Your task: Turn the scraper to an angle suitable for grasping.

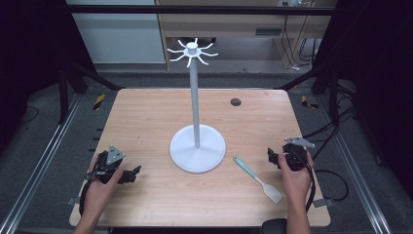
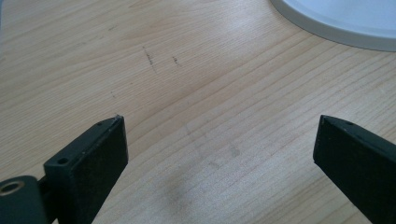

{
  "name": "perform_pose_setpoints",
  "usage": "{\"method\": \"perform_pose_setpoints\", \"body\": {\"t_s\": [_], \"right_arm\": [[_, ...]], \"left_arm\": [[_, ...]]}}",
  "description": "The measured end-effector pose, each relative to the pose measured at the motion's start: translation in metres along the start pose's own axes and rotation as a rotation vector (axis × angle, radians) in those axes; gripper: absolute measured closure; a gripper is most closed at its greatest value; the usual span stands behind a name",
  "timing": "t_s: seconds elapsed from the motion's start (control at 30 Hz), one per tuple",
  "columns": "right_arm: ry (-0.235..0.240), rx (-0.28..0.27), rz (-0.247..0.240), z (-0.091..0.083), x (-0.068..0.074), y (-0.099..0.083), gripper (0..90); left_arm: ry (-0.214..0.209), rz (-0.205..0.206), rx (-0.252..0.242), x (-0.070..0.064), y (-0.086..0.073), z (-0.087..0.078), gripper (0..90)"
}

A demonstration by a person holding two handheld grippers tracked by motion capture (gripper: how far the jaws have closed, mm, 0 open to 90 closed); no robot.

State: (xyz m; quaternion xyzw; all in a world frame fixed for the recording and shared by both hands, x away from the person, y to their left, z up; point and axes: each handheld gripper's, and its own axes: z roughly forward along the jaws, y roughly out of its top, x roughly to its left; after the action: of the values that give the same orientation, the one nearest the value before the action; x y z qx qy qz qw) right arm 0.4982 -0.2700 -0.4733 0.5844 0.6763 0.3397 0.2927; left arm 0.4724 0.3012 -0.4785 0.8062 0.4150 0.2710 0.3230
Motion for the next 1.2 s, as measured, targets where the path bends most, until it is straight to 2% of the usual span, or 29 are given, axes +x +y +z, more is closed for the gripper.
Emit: {"method": "perform_pose_setpoints", "body": {"t_s": [0.2, 0.27, 0.43, 0.53, 0.77, 0.9, 1.0, 1.2], "right_arm": [[-0.017, 0.009, -0.047, 0.001, 0.009, 0.002, 19.6], [-0.027, 0.021, -0.049, 0.001, 0.018, 0.006, 19.6], [0.011, 0.013, -0.095, 0.001, 0.037, 0.012, 20.3], [0.021, 0.01, -0.149, 0.001, 0.052, 0.015, 31.1], [0.067, 0.078, -0.258, 0.005, 0.083, 0.017, 55.0], [0.105, 0.109, -0.3, 0.006, 0.091, 0.017, 67.2], [0.115, 0.145, -0.328, 0.009, 0.095, 0.015, 76.6], [0.131, 0.205, -0.353, 0.014, 0.101, 0.014, 87.3]], "left_arm": [[0.0, 0.001, -0.001, 0.0, 0.0, 0.0, 2.8], [0.0, 0.002, 0.0, -0.001, 0.0, 0.0, 2.8], [0.0, 0.005, 0.001, -0.001, 0.0, 0.0, 2.8], [-0.001, 0.005, 0.002, -0.001, 0.0, 0.0, 2.8], [-0.003, 0.008, 0.002, -0.002, 0.0, 0.001, 2.8], [-0.003, 0.008, 0.003, -0.002, 0.0, 0.001, 2.8], [-0.004, 0.012, 0.004, -0.002, 0.0, 0.001, 2.8], [-0.004, 0.015, 0.005, -0.003, 0.001, 0.001, 2.8]]}}
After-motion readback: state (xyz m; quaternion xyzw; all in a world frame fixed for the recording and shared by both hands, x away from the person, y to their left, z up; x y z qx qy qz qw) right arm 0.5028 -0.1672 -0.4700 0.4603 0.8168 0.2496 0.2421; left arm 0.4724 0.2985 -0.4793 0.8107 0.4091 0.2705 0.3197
